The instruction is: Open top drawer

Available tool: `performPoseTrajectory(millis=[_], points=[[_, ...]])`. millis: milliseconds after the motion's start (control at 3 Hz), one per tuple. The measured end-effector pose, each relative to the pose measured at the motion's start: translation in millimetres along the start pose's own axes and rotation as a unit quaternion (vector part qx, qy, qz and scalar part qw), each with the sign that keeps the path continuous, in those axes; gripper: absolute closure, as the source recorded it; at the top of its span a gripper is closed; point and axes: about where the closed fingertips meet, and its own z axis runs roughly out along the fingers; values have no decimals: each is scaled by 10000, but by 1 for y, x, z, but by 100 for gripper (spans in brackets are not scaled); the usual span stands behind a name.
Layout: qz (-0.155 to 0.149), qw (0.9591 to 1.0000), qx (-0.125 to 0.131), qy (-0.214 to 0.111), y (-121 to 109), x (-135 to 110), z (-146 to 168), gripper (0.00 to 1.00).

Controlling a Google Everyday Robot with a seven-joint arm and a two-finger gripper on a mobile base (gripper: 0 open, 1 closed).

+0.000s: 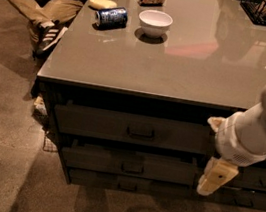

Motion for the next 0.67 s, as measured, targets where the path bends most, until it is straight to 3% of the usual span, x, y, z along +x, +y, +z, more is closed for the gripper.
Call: performPoseTrajectory(millis=[333,667], points=[[63,10000,63,-25,-6,14,51,0],[104,9992,290,-238,-23,16,92,0]])
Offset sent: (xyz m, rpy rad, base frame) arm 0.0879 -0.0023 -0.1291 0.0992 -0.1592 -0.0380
